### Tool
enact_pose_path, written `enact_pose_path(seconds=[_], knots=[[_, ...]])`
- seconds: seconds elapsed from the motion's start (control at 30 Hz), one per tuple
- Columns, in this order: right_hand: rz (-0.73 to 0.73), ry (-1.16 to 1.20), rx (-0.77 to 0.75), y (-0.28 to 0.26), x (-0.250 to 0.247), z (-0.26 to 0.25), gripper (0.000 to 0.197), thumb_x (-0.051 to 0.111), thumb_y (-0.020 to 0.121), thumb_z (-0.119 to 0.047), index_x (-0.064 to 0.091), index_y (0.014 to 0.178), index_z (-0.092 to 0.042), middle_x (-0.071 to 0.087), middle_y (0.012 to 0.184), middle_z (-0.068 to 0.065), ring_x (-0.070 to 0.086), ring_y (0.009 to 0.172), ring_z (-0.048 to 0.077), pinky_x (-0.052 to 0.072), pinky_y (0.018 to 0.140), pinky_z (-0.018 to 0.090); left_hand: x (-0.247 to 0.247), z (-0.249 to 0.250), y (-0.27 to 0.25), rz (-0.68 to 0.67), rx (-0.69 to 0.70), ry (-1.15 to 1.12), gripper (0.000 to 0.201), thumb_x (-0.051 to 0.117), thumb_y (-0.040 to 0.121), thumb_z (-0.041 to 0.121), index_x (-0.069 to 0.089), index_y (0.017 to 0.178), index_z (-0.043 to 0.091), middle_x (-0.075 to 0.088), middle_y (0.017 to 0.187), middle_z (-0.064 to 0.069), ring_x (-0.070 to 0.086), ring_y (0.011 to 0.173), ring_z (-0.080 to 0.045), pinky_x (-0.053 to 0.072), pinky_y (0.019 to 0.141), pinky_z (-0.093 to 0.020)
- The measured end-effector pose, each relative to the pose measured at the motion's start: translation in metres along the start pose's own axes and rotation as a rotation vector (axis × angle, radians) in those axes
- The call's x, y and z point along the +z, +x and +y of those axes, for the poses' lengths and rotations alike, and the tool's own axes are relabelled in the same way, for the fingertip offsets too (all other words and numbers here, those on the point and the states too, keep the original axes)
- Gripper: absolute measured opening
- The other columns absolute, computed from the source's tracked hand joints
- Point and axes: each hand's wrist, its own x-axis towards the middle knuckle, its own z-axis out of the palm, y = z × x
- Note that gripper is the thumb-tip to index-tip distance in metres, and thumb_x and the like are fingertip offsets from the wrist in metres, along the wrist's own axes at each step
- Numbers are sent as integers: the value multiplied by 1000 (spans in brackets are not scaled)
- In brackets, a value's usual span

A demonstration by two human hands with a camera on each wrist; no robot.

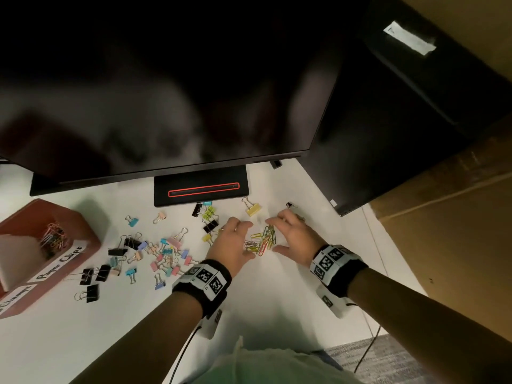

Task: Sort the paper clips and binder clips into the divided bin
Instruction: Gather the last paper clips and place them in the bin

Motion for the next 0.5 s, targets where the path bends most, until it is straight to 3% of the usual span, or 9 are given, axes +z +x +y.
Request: enact_pose_path(seconds=[0.07,0.17,0.37,0.43,0.5], knots=[[-49,-11,-4,-3,0,4,74,74,77,-22,36,141,-20,34,140,4,38,126,23,35,110,32,0,-1,2,-38,-14,1,72,72,76,21,35,138,16,35,134,-6,43,123,-22,37,108,-33],[-94,0,-16,4,6,2,76,73,77,-17,35,143,-20,32,146,4,29,133,23,22,113,27,3,2,7,-76,-9,7,65,71,77,18,41,135,12,40,132,-6,48,118,-23,38,105,-32],[6,68,-59,24,9,-2,30,68,81,-11,67,112,-9,58,113,9,52,109,26,36,98,21,7,9,14,42,-15,-108,17,64,82,10,65,100,9,56,101,-10,60,89,-26,48,86,-35],[6,84,-65,28,6,-3,24,67,82,-12,69,106,-6,61,107,11,56,104,28,38,92,21,7,9,16,42,-8,-118,13,62,83,9,67,95,7,58,97,-12,60,86,-26,48,84,-32],[-21,50,-75,31,2,-4,22,64,85,-14,70,104,-5,63,104,15,55,102,30,42,93,29,6,8,18,28,-13,-102,13,62,84,10,67,95,5,60,98,-14,61,88,-27,46,81,-26]])
